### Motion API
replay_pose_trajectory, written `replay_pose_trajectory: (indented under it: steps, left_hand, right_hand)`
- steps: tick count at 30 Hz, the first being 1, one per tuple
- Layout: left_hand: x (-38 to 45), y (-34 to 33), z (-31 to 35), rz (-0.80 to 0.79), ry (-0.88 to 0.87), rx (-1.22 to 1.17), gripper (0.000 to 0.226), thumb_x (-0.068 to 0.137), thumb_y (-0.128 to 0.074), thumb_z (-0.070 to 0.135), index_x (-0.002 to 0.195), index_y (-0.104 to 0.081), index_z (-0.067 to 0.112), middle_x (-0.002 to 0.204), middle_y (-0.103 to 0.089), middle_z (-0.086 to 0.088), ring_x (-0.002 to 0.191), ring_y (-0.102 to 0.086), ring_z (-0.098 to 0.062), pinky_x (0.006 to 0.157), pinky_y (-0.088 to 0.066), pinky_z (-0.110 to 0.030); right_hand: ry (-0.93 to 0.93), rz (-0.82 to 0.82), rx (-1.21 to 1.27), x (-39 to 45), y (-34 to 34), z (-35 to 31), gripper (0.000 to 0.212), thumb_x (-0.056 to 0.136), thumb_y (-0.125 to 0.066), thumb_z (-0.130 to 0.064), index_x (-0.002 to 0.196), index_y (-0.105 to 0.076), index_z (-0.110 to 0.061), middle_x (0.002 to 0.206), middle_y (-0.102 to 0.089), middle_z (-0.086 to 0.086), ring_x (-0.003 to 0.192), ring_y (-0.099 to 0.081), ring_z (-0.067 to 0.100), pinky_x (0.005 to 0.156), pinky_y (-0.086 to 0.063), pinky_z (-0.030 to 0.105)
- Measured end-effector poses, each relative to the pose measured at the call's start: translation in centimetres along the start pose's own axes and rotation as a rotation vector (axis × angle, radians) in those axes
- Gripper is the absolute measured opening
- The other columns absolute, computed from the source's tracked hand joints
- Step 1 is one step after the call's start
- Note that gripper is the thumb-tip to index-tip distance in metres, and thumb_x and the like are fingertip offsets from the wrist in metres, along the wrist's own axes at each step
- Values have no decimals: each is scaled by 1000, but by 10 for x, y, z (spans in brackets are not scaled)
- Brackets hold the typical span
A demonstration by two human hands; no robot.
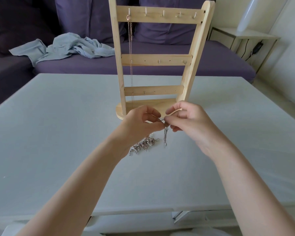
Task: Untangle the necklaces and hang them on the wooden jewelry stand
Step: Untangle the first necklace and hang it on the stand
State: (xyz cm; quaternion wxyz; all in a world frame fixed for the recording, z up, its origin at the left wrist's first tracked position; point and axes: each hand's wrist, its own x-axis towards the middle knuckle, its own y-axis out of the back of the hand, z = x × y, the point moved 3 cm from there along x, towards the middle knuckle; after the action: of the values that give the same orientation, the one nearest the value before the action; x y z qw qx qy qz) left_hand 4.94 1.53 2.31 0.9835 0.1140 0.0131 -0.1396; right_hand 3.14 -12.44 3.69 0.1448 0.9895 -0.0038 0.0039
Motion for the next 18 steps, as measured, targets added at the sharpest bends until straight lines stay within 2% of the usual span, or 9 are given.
replay_pose_trajectory:
  steps: [3, 7, 13, 18]
  left_hand:
    - [0, 2, 0, -11, -1, -40, 19, 82, -68, 8, 90, -53, 18, 73, -65, 10, 66, -55, -5, 58, -45, -17]
    - [-1, -1, 3, -41, -43, -34, 23, 83, -65, 2, 91, -48, 16, 78, -64, 3, 64, -55, -5, 56, -46, -15]
    - [-2, -6, 2, -56, -77, 81, 23, 82, -62, 4, 86, -45, 19, 72, -61, 5, 66, -50, -16, 70, -44, -31]
    - [-4, -8, 3, -94, -68, 90, 22, 81, -62, 3, 88, -45, 15, 70, -62, 4, 60, -52, -11, 67, -45, -25]
  right_hand:
    - [-3, -44, 67, -1, 0, 0, 14, 82, -65, -1, 86, -60, -14, 65, -63, 0, 59, -53, 8, 60, -45, 17]
    - [-26, -74, 138, -1, 0, 0, 18, 82, -64, 3, 85, -60, -14, 69, -62, 5, 61, -52, 12, 61, -44, 19]
    - [-57, -99, 117, -2, -5, 3, 18, 85, -60, 0, 91, -55, -16, 70, -61, 5, 67, -53, 15, 68, -44, 25]
    - [-61, -93, 173, -1, -9, 3, 20, 86, -55, 4, 95, -52, -14, 69, -60, 3, 66, -54, 16, 67, -46, 24]
